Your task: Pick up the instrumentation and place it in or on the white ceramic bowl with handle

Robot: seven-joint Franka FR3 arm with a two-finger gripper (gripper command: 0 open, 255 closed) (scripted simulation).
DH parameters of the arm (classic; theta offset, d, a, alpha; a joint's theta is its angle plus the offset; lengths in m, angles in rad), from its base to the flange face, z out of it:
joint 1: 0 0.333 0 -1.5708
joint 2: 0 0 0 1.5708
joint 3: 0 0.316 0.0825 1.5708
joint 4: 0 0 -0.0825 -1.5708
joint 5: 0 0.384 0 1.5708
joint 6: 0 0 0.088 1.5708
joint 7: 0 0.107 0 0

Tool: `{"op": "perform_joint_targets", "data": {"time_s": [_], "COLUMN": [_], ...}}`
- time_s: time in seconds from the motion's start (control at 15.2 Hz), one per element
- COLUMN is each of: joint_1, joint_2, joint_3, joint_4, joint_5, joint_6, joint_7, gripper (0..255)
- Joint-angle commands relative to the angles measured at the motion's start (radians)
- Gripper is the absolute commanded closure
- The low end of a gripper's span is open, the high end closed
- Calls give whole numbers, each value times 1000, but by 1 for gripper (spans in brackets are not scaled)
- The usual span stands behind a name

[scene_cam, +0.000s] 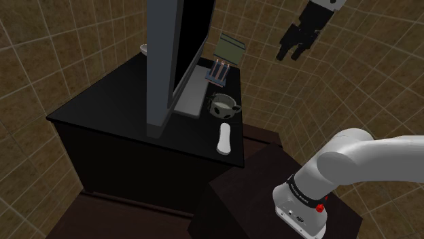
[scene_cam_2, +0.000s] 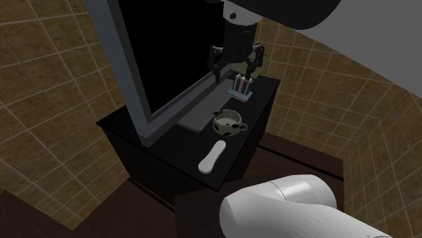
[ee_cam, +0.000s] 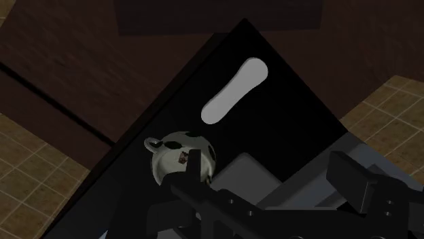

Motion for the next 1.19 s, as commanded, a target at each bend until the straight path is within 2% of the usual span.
{"op": "perform_joint_targets", "data": {"time_s": [0.0, 0.59, 1.12], "joint_1": [0, -42, -73], "joint_2": [0, 46, 199], "joint_3": [0, 62, 125], "joint_4": [0, -263, -420], "joint_5": [0, 41, 81], "joint_6": [0, 278, 562], "joint_7": [0, 176, 331], "gripper": [0, 0, 0]}}
